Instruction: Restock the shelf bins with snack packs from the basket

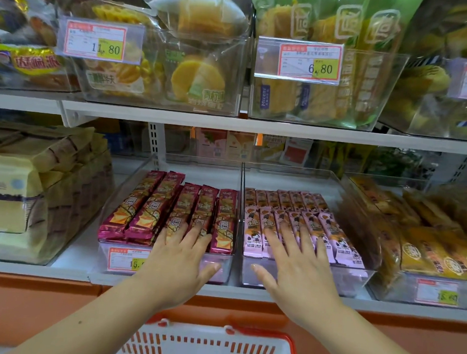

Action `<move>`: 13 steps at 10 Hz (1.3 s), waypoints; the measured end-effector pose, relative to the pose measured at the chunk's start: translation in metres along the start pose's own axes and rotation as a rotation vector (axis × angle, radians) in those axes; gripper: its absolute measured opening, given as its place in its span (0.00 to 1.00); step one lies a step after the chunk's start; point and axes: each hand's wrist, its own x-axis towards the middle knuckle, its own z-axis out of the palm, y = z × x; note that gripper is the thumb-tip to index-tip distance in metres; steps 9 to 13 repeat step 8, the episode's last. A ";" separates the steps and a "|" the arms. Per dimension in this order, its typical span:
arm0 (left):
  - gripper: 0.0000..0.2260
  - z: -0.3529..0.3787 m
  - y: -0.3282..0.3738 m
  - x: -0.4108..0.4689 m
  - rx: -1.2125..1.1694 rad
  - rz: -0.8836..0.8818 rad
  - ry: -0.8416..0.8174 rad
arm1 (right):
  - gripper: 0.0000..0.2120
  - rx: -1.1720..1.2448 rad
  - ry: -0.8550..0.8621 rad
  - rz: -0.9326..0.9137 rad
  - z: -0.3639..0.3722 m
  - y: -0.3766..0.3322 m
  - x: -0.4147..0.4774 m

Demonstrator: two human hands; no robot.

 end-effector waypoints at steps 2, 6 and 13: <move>0.37 -0.015 0.015 0.001 -0.040 0.033 0.098 | 0.34 0.188 0.104 0.041 -0.020 0.034 0.000; 0.34 -0.011 0.023 0.009 -0.074 0.034 -0.093 | 0.38 0.130 -0.080 0.097 -0.004 0.049 -0.008; 0.31 -0.054 0.027 0.007 -0.111 0.024 -0.096 | 0.34 0.177 -0.242 0.083 -0.042 0.058 0.007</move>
